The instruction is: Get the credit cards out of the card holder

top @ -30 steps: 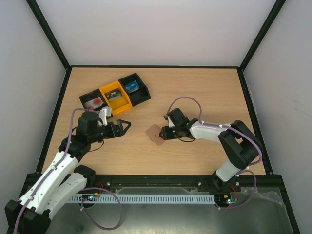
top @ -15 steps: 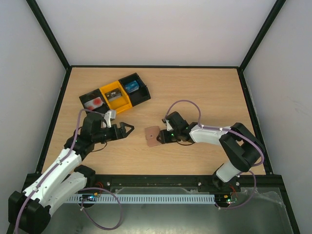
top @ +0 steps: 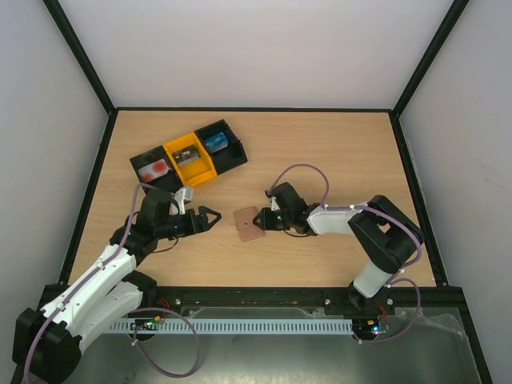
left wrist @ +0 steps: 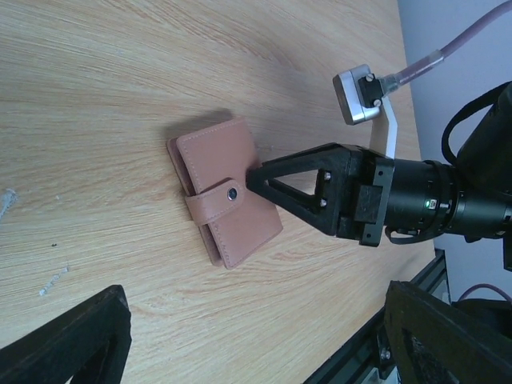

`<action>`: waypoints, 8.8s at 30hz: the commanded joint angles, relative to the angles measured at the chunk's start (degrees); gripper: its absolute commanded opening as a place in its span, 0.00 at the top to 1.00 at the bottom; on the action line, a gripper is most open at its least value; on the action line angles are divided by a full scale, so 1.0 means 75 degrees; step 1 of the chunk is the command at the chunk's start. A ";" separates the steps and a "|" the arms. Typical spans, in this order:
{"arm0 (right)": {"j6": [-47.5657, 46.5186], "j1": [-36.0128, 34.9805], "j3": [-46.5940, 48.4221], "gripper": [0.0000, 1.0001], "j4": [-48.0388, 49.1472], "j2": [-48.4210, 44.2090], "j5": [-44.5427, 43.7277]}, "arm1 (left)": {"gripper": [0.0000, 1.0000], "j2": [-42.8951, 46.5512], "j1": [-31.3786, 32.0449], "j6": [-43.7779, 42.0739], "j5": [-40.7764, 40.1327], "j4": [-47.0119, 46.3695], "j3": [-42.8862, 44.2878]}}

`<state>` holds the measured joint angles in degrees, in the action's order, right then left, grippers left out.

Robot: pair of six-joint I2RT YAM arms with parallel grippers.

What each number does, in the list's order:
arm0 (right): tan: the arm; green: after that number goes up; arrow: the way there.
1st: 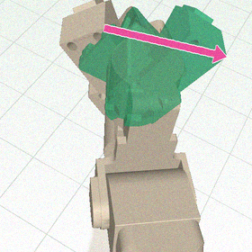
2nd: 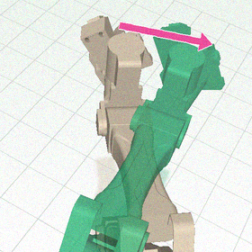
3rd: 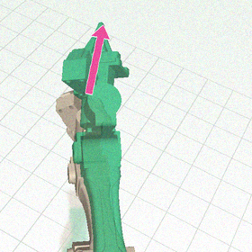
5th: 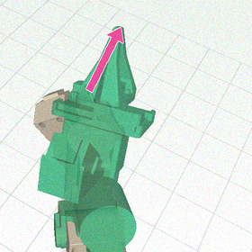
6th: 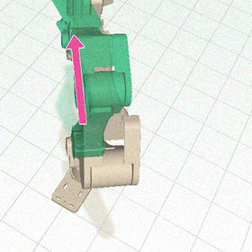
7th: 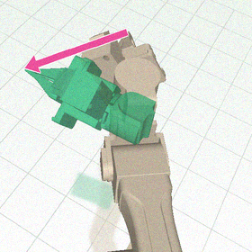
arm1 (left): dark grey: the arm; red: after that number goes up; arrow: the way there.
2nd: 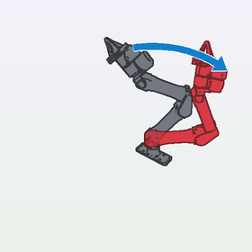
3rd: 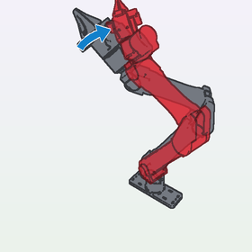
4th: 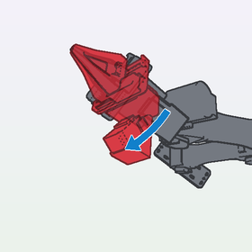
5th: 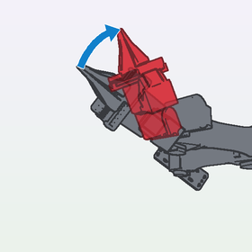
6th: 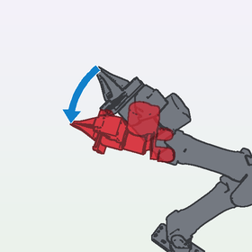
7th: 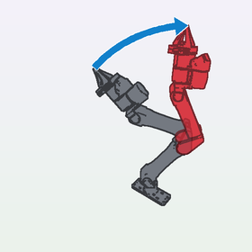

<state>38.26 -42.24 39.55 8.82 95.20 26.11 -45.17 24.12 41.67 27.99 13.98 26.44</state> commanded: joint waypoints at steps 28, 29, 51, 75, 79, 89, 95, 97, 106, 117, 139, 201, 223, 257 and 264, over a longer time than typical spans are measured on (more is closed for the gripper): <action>0.2442 -0.1724 0.0117 0.98 -0.0061 -0.2156 -0.0990 | 0.46 -0.2142 0.1138 0.0334 0.0550 -0.1920 -0.0090; 0.2445 -0.1802 0.0129 0.98 -0.0046 -0.2178 -0.1049 | 0.47 -0.2221 0.1160 0.0319 0.0546 -0.1953 -0.0097; 0.2400 -0.1987 -0.0095 0.98 0.0227 -0.2179 -0.1354 | 0.56 -0.3271 0.1489 -0.0244 -0.0236 -0.1516 0.0019; 0.2293 -0.1995 -0.0137 0.98 0.0252 -0.2070 -0.1379 | 0.66 -0.3578 0.1636 -0.0722 -0.1159 -0.0622 0.0314; 0.2332 -0.1995 -0.0226 0.98 0.0265 -0.2126 -0.1426 | 0.67 -0.3567 0.1636 -0.0741 -0.1239 -0.0542 0.0330; 0.2369 -0.1991 -0.0396 0.98 0.0167 -0.2179 -0.1581 | 0.68 -0.3587 0.1638 -0.0709 -0.1413 -0.0401 0.0349; 0.2308 -0.1986 -0.0385 0.98 -0.0005 -0.2190 -0.1682 | 0.69 -0.3683 0.1636 -0.0688 -0.1513 -0.0356 0.0362; 0.2287 -0.1991 -0.0392 0.98 -0.0007 -0.2193 -0.1687 | 0.69 -0.3726 0.1638 -0.0672 -0.1534 -0.0352 0.0371; 0.2229 -0.1996 -0.0516 0.98 0.0050 -0.2085 -0.1745 | 0.70 -0.3607 0.1640 -0.0517 -0.1329 -0.0651 0.0286; 0.2305 -0.1986 -0.0901 0.98 0.0401 -0.1967 -0.1895 | 0.67 -0.3913 0.1636 -0.0184 -0.0753 -0.1423 -0.0009; 0.1851 -0.1993 -0.1076 0.63 -0.0492 -0.2142 -0.2212 | 0.97 -0.2768 0.1647 0.0279 -0.0393 -0.1899 -0.0370; 0.2174 -0.1986 -0.0424 0.70 -0.1814 -0.4009 -0.3026 | 0.64 -0.1634 0.1647 0.0170 -0.1508 -0.0297 0.0164; 0.1818 -0.2149 -0.0553 0.83 0.0081 -0.1526 -0.2460 | 0.76 -0.2408 0.1645 0.0852 -0.0304 -0.2376 -0.0370; 0.2206 -0.1436 -0.1599 0.85 0.2316 -0.1198 -0.1385 | 0.76 -0.3367 0.1478 0.0532 -0.0760 -0.2225 -0.0331; 0.2269 -0.1248 -0.1517 0.86 0.2692 -0.0659 -0.0906 | 0.77 -0.3441 0.1472 0.0775 -0.0333 -0.3058 -0.0388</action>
<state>55.51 -52.16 27.09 26.24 88.29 17.23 -70.63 35.53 46.19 22.74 -4.58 22.65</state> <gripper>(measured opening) 0.142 0.245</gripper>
